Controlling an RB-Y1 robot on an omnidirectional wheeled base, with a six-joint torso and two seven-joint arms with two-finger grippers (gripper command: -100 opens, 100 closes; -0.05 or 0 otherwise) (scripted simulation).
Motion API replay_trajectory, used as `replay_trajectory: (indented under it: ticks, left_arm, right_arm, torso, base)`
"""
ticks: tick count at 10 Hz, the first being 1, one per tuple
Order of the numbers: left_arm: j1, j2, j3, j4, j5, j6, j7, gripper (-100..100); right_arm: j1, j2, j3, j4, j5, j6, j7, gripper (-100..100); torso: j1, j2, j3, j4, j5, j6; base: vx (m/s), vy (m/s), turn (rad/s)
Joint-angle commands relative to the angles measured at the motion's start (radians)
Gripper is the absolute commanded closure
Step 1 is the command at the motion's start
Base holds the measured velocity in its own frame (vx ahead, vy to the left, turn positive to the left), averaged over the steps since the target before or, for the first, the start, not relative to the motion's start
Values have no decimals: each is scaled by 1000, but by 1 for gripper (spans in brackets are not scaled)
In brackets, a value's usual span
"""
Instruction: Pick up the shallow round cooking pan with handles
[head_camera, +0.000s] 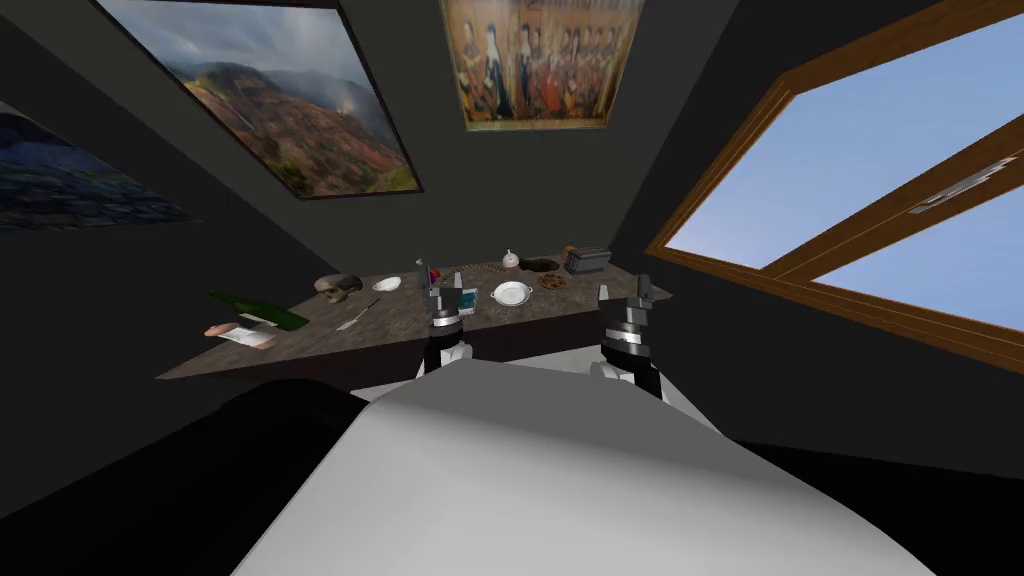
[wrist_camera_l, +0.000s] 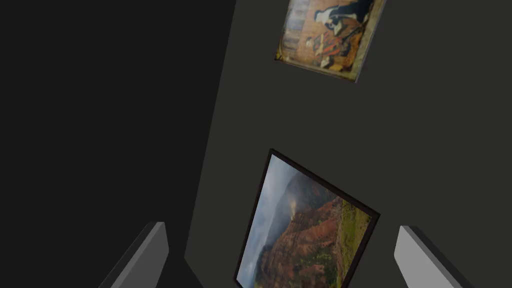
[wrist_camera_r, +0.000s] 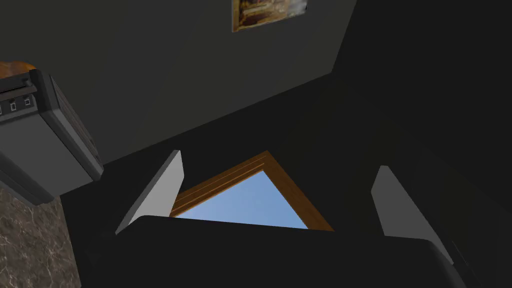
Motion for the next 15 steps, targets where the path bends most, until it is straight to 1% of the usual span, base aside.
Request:
replay_trajectory:
  ticks: [1, 2, 3, 4, 5, 6, 7, 8, 9, 10, 11, 12, 13, 14, 15]
  left_arm:
    - [14, 34, 10, 1, 9, 7, 8, -100]
    - [29, 65, 20, 3, 18, 14, 16, -100]
    - [29, 65, 20, 3, 18, 14, 16, -100]
    - [47, 102, 34, 6, 30, 23, 27, -100]
    - [47, 102, 34, 6, 30, 23, 27, -100]
    - [70, 146, 51, 10, 45, 34, 40, -100]
    - [70, 146, 51, 10, 45, 34, 40, -100]
    - [96, 188, 71, 17, 62, 46, 56, -100]
    - [96, 197, 71, 17, 62, 46, 56, -100]
    - [96, 197, 71, 17, 62, 46, 56, -100]
    - [124, 244, 94, 26, 81, 61, 73, -100]
    - [124, 253, 94, 26, 81, 61, 73, -100]
    - [124, 253, 94, 26, 81, 61, 73, -100]
    - [156, 301, 119, 36, 101, 77, 93, -100]
    - [156, 316, 119, 36, 101, 77, 93, -100]
  right_arm:
    - [0, 0, 0, 0, 0, 0, 0, 0]
    - [0, 0, 0, 0, 0, 0, 0, 0]
    - [0, 0, 0, 0, 0, 0, 0, 0]
    - [0, 0, 0, 0, 0, 0, 0, 0]
    - [0, 0, 0, 0, 0, 0, 0, 0]
    - [0, 0, 0, 0, 0, 0, 0, 0]
    - [0, 0, 0, 0, 0, 0, 0, 0]
    - [0, 0, 0, 0, 0, 0, 0, 0]
    - [0, 0, 0, 0, 0, 0, 0, 0]
    - [0, 0, 0, 0, 0, 0, 0, 0]
    - [0, 0, 0, 0, 0, 0, 0, 0]
    - [0, 0, 0, 0, 0, 0, 0, 0]
    - [0, 0, 0, 0, 0, 0, 0, 0]
    - [0, 0, 0, 0, 0, 0, 0, 0]
    - [0, 0, 0, 0, 0, 0, 0, 0]
  torso:
    - [0, 0, 0, 0, 0, 0]
    - [-2, 0, 0, 0, 0, 1]
    - [-2, 1, 1, 0, -1, 1]
    - [-3, 1, 1, 0, -1, 1]
    - [-3, 1, 0, 0, -1, 1]
    - [-3, 1, 0, 0, -1, 0]
    - [-3, 0, 0, 0, -1, 0]
    - [-3, 0, 0, 0, -1, 1]
    - [-3, 1, 0, 0, -1, 0]
    - [-3, 0, 0, 0, -1, 0]
    - [-2, 1, 0, 0, -1, 0]
    - [-2, 0, 0, 0, -1, 0]
    - [-2, 0, 0, 0, -1, 0]
    - [-1, 1, 0, 0, 0, 0]
    - [-3, 0, 0, 0, -1, 0]
  base:
    - [-4, -31, -367]
    - [-13, -44, -412]
    - [-11, -43, -407]
    - [-5, -53, -421]
    - [1, -44, -363]
    - [6, -54, -414]
    - [7, -47, -421]
    - [4, -60, -465]
    - [8, -53, -440]
    - [7, -22, -339]
    - [13, -45, -448]
    - [17, -41, -439]
    - [9, -21, -375]
    - [21, -54, -416]
    - [18, -51, -434]
